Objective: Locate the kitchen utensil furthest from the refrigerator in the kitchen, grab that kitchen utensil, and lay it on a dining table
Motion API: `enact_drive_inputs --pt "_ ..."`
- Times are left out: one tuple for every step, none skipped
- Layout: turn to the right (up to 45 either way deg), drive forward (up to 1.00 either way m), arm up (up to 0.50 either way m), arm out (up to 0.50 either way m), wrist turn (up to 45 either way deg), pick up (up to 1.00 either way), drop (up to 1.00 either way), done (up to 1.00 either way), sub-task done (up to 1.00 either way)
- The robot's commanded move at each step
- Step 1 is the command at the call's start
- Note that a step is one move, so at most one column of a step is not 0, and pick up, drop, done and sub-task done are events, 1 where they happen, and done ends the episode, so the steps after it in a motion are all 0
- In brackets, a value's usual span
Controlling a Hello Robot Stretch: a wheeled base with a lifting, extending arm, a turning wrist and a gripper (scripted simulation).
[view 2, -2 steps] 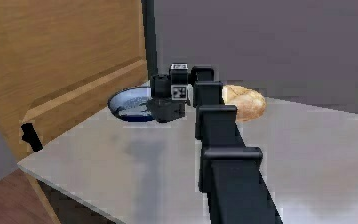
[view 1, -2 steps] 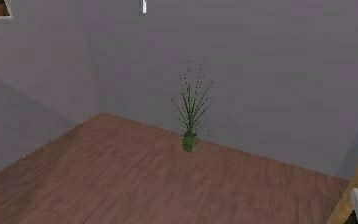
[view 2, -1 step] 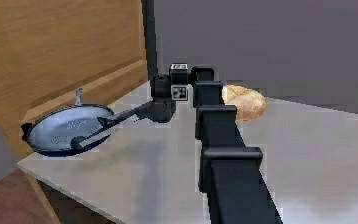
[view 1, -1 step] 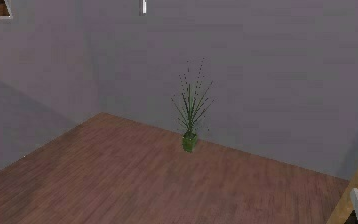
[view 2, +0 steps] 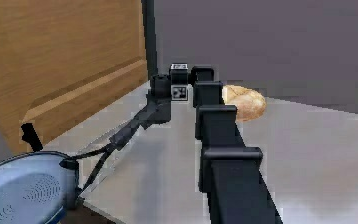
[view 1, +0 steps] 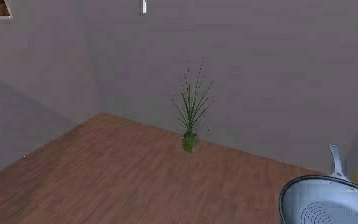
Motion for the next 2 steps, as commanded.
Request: enact_drive_inputs --pt "0.0 0.0 0.0 0.0 -9.0 0.0 0.0 0.0 0.0" --pt "0.0 0.0 0.0 -0.26 0.0 0.0 0.0 0.0 0.0"
